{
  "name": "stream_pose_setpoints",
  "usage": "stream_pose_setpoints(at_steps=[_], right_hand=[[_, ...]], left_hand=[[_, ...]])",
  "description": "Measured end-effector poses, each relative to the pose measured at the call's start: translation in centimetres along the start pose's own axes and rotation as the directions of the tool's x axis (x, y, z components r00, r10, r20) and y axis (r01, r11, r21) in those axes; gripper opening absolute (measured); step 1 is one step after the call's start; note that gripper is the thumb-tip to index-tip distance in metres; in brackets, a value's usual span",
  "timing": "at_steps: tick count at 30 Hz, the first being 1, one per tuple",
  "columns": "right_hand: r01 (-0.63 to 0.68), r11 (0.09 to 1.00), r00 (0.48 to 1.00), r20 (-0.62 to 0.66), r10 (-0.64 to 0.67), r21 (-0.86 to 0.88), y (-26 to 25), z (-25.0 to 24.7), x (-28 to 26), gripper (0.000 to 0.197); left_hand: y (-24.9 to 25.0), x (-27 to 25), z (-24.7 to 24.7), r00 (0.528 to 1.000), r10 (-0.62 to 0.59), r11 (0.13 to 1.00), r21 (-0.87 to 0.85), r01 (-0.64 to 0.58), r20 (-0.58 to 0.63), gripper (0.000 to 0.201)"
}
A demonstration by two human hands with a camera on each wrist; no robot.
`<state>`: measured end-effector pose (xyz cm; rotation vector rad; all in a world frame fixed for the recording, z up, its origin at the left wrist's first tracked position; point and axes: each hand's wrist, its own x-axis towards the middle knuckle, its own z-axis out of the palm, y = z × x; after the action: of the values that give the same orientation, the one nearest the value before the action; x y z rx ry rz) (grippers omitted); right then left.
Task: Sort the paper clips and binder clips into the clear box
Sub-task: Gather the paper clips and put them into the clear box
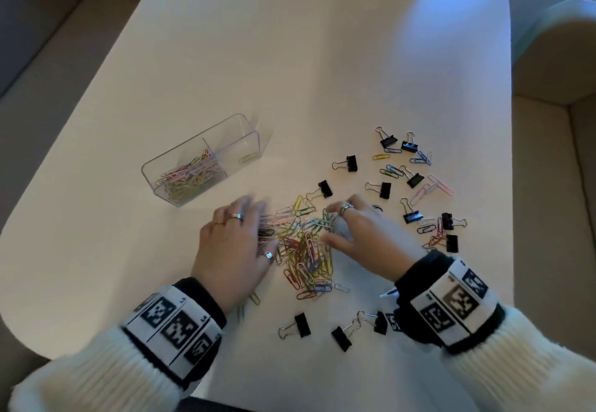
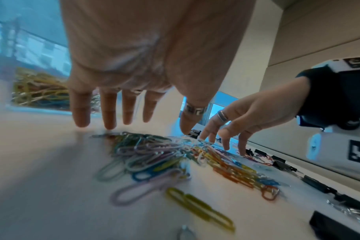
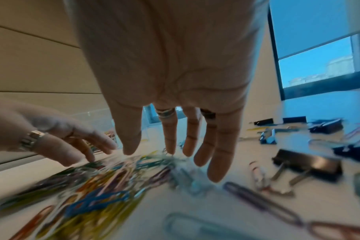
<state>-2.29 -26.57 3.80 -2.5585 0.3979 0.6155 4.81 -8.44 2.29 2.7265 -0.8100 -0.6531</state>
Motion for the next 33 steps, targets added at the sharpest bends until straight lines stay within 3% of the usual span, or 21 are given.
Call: stream_pose_setpoints(at_steps=[2, 6, 9, 12, 14, 19, 25, 27, 30, 33], right_hand=[[0.013, 1.0, 1.0, 0.009, -0.013, 0.014, -0.8, 0.8, 0.1, 0.057], [0.06, 0.994, 0.998, 0.007, -0.061, 0.088, -2.2, 1.9, 0.4, 0.073], [0.079, 0.996, 0.997, 0.008, -0.08, 0.031, -2.8, 2.5, 0.9, 0.088], [0.131, 0.988, 0.991, 0.037, -0.128, -0.077, -4.0, 3.7, 1.2, 0.09], [0.151, 0.984, 0.989, 0.018, -0.15, -0.096, -4.7, 4.2, 1.5, 0.082], [0.154, 0.986, 0.987, -0.046, -0.151, 0.057, -5.0, 4.1, 2.4, 0.042], [0.157, 0.981, 0.985, -0.097, -0.146, 0.112, -4.8, 3.8, 3.7, 0.029], [0.158, 0.98, 0.984, -0.105, -0.146, 0.119, -4.7, 3.4, 4.0, 0.028], [0.14, 0.981, 0.988, -0.089, -0.129, 0.135, -4.7, 3.0, 4.2, 0.024], [0.114, 0.986, 0.992, -0.064, -0.107, 0.123, -4.7, 2.5, 4.3, 0.023]], left_hand=[[-0.6, 0.0, 0.2, 0.999, -0.036, 0.999, -0.04, 0.037, 0.029, 0.061], [-0.3, 0.1, 1.2, 0.994, 0.106, 0.967, -0.234, -0.099, 0.019, 0.052], [-0.6, 0.1, 1.5, 0.987, 0.159, 0.906, -0.394, -0.156, -0.024, 0.055], [-1.4, 0.0, 1.1, 0.975, 0.184, 0.85, -0.478, -0.221, -0.124, 0.053], [-2.0, -0.2, 0.2, 0.955, 0.198, 0.852, -0.442, -0.28, -0.222, 0.044], [-3.6, -0.7, -2.5, 0.882, 0.238, 0.866, -0.322, -0.383, -0.406, 0.031], [-5.7, 0.1, -5.2, 0.787, 0.069, 0.929, -0.248, -0.274, -0.612, 0.026], [-6.6, 0.7, -5.4, 0.829, -0.02, 0.956, -0.252, -0.148, -0.558, 0.038], [-7.7, 1.8, -5.3, 0.928, -0.156, 0.972, -0.219, 0.083, -0.34, 0.076], [-8.4, 2.7, -4.7, 0.945, -0.182, 0.952, -0.288, 0.1, -0.273, 0.088]])
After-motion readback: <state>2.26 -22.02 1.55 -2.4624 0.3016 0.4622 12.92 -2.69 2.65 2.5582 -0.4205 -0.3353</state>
